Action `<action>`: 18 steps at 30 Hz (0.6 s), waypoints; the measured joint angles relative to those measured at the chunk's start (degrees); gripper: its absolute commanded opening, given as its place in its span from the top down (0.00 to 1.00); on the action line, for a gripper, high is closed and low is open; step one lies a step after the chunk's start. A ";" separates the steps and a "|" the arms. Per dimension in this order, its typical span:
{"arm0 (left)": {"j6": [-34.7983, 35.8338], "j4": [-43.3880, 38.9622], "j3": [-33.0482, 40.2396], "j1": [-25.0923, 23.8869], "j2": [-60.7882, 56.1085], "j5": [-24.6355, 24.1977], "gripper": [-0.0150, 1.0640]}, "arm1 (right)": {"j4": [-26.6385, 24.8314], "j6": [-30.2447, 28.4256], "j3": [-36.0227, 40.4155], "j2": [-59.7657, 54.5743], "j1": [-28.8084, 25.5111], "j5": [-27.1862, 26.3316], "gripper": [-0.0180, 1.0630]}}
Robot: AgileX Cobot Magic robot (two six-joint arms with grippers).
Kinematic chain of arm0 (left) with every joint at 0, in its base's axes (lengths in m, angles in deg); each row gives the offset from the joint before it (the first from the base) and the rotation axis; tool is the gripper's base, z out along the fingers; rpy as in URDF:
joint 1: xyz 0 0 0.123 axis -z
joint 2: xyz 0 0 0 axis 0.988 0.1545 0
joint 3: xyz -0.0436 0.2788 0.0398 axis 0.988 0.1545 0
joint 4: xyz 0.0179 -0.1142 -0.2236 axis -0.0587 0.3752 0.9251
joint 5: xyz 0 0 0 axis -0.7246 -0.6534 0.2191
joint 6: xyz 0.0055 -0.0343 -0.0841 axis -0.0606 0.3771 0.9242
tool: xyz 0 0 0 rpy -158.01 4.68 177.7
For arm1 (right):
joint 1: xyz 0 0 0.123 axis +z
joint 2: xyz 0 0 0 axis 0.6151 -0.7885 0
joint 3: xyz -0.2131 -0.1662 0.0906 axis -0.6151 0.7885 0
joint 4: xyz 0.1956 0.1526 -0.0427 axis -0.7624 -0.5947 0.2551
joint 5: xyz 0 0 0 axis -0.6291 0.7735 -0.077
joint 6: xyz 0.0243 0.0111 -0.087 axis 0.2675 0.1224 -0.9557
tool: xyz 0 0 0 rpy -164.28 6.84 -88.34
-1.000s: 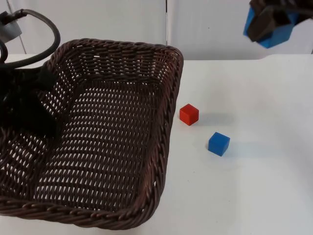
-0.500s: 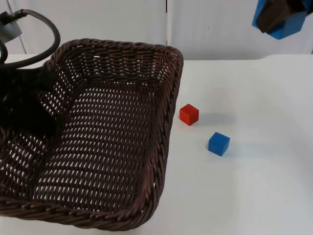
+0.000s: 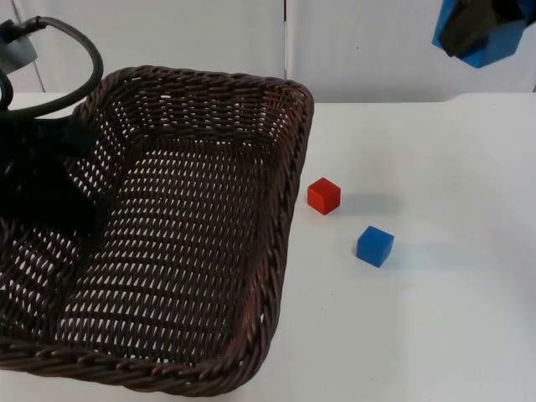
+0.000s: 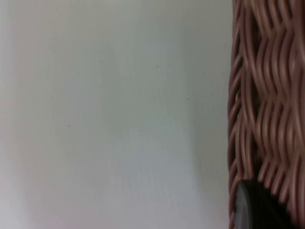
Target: Pick up the basket with the left hand and place the largest block into the basket with the right hand.
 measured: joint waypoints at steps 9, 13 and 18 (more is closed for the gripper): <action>-0.18 0.00 0.00 0.00 0.00 0.23 0.99 | -7.34 -1.03 0.00 0.00 0.00 0.00 0.99; -0.18 -0.09 0.00 0.00 0.00 0.35 0.99 | -12.64 -4.14 -0.75 0.00 0.00 0.38 0.99; -0.18 -0.22 0.00 0.00 0.00 0.43 0.99 | -16.37 -8.59 -2.90 0.00 2.80 0.74 0.99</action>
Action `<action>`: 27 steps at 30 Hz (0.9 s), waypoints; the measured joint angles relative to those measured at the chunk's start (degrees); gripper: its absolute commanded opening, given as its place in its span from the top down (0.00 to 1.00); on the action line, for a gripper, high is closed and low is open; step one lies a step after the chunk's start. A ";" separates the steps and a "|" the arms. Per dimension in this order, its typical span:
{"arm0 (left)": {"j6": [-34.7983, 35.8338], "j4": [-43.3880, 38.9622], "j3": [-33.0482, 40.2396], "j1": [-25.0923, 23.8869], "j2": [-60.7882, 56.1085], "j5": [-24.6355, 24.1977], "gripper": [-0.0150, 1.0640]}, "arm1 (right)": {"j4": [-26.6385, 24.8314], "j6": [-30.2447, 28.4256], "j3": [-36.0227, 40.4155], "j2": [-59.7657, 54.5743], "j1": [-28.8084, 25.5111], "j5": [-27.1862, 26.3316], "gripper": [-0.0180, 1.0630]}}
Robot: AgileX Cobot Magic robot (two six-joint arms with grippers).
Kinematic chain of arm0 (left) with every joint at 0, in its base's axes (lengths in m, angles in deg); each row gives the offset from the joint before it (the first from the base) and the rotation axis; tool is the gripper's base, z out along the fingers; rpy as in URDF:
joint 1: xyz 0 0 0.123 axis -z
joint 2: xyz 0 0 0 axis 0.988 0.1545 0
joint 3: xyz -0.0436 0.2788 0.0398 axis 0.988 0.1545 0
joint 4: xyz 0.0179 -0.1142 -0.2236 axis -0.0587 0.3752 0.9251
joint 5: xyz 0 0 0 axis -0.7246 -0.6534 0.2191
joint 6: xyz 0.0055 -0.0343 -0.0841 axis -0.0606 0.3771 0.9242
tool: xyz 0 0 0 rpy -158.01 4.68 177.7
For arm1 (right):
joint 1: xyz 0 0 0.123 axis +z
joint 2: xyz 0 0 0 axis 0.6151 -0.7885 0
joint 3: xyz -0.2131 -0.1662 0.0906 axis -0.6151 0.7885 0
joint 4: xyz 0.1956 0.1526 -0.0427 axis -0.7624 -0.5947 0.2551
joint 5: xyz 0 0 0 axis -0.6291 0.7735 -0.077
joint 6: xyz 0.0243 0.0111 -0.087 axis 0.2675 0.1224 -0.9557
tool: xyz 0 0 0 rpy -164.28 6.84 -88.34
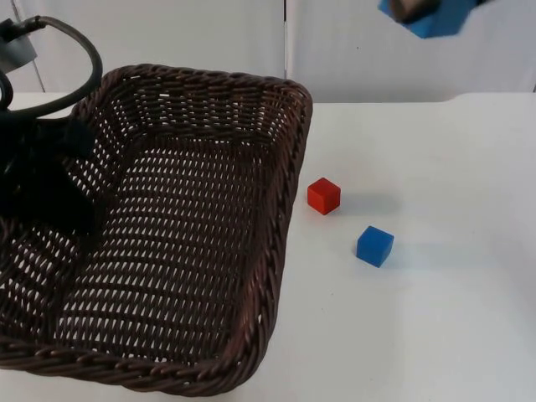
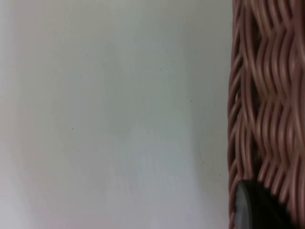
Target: Pick up the basket with the left hand and place the largest block into the basket with the right hand.
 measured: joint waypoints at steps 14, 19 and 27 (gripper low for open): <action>0.00 -0.22 0.00 0.00 0.00 0.12 0.99 | 9.73 -3.42 -0.44 -1.08 19.24 -10.27 0.99; 0.00 -0.22 0.00 0.00 0.00 0.12 0.99 | 9.15 -3.44 -0.44 -3.53 21.35 -13.78 0.99; 0.00 -0.22 0.00 0.00 0.00 0.12 0.99 | 8.47 -3.56 -0.44 -6.25 21.49 -17.02 0.99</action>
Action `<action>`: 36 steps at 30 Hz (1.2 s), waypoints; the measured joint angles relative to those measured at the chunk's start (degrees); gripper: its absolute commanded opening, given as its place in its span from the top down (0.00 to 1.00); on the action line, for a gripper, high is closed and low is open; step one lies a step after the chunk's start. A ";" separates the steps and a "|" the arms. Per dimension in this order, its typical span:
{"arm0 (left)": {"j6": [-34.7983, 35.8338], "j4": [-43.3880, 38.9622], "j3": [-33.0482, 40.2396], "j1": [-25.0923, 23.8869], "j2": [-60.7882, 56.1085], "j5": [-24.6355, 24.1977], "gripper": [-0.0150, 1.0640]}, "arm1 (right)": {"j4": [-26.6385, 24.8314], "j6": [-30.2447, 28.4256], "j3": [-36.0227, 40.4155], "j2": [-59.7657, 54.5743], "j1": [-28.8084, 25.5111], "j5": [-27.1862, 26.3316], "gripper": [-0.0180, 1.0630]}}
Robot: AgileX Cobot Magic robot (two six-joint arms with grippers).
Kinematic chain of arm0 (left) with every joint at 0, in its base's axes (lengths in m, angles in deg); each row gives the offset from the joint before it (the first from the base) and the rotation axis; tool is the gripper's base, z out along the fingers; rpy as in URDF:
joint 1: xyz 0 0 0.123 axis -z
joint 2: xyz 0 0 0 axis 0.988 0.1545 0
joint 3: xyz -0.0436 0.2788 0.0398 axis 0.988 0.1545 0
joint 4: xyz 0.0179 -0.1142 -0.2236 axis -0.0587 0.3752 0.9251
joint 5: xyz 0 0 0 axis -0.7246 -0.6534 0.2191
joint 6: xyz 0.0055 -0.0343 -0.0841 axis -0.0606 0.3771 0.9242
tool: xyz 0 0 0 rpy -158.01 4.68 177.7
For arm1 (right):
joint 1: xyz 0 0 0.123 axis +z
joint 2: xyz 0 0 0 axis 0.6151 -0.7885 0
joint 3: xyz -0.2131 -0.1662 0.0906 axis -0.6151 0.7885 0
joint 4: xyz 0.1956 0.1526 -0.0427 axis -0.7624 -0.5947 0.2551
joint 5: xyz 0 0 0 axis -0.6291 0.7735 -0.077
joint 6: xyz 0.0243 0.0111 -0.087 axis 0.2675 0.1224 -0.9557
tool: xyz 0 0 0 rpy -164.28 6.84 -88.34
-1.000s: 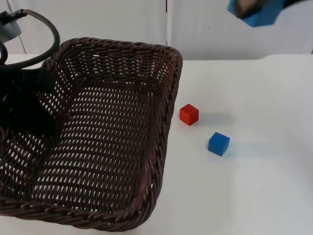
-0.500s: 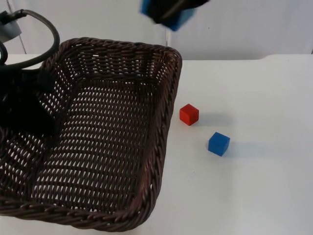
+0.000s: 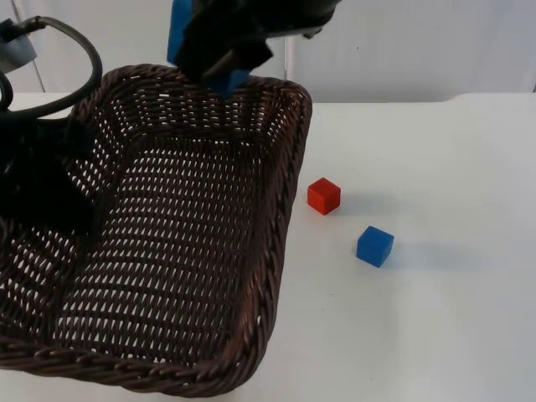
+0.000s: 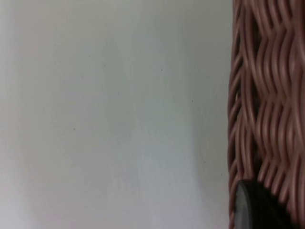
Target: Pick up the basket with the left hand and place the largest block into the basket with the right hand.
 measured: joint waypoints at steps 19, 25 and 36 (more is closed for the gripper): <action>0.00 0.00 0.00 0.00 0.00 0.00 0.99 | -5.35 0.12 0.00 -9.87 0.00 -3.41 0.90; 0.00 0.12 0.00 0.00 0.00 0.00 0.99 | -7.09 0.12 0.00 -10.43 0.00 -3.41 0.47; 0.00 0.07 0.14 0.00 0.00 0.00 0.99 | -8.10 1.07 0.00 -10.31 0.00 -3.41 0.19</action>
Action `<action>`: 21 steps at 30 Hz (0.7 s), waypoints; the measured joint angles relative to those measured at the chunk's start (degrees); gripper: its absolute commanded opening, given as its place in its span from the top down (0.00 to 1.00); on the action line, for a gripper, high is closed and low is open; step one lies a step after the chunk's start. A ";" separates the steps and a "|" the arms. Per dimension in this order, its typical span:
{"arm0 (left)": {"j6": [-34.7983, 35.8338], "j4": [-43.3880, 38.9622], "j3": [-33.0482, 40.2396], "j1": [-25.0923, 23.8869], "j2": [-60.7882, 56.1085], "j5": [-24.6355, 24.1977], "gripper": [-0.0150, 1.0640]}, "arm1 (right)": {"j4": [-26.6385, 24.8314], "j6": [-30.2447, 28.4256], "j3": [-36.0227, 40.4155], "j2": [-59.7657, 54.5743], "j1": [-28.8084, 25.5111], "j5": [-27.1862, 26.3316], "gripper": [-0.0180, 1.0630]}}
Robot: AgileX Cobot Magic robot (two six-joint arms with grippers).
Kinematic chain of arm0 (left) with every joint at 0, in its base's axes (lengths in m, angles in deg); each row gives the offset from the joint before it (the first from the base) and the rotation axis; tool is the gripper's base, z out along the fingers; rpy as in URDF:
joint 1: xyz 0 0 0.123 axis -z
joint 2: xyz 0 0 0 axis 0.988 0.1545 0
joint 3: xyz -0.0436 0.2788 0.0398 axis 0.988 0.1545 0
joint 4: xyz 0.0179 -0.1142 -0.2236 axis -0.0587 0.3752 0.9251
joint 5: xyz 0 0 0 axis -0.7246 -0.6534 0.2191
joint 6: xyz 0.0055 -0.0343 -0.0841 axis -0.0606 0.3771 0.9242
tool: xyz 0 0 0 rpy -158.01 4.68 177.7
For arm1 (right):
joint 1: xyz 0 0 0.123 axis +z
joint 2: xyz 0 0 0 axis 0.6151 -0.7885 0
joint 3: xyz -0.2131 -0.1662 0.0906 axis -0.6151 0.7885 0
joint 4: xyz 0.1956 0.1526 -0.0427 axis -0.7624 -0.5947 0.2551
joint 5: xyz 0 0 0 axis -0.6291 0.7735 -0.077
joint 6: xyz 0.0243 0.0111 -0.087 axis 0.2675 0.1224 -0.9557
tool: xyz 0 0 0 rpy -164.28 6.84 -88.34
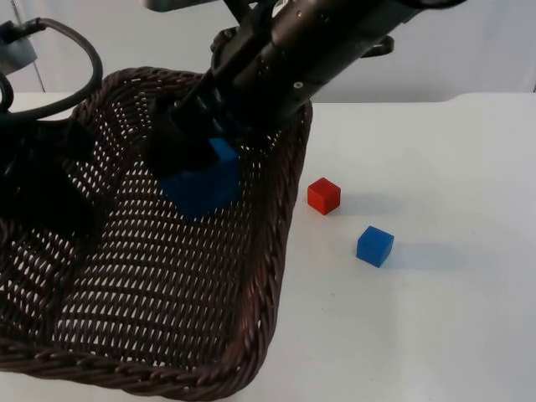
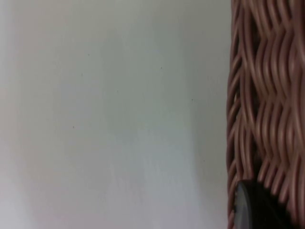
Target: Pick up the basket with the left hand and place the largest block into the basket with the right hand.
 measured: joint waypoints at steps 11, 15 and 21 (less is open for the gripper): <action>0.00 0.00 0.00 0.00 0.00 0.00 0.99 | -0.88 0.39 0.00 2.19 0.00 -2.13 0.19; 0.00 0.12 0.00 0.00 0.00 0.12 0.99 | -0.88 0.52 0.00 4.40 0.00 -2.13 0.19; 0.00 0.23 0.00 0.00 0.00 0.23 0.99 | -0.66 0.52 0.00 8.01 0.00 -1.15 0.19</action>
